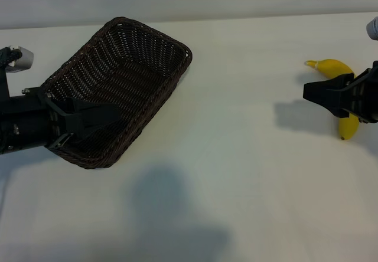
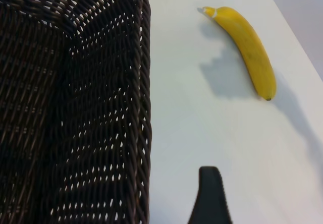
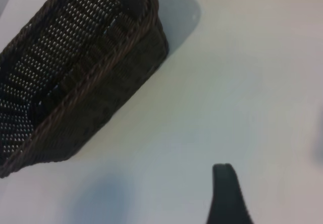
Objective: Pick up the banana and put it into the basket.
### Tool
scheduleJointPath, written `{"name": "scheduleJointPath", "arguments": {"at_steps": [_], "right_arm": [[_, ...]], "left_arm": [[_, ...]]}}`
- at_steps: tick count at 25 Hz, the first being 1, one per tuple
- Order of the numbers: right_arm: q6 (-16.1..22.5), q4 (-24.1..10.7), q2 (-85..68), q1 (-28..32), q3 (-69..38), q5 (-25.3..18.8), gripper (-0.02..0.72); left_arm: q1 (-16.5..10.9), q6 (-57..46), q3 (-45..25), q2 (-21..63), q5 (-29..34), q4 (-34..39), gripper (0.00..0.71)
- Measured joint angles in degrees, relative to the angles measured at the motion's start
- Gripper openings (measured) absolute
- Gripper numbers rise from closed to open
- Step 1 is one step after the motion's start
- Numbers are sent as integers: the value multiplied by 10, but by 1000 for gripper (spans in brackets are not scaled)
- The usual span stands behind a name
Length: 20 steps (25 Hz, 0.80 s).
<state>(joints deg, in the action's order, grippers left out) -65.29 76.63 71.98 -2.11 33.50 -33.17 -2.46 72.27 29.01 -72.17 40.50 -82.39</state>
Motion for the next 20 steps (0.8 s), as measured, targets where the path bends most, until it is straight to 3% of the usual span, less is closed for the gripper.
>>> {"name": "scheduleJointPath", "arguments": {"at_steps": [20], "right_arm": [[14,0,0,0,0,-1,458]], "left_arm": [[0,-2,0,0,0,0,562]]}}
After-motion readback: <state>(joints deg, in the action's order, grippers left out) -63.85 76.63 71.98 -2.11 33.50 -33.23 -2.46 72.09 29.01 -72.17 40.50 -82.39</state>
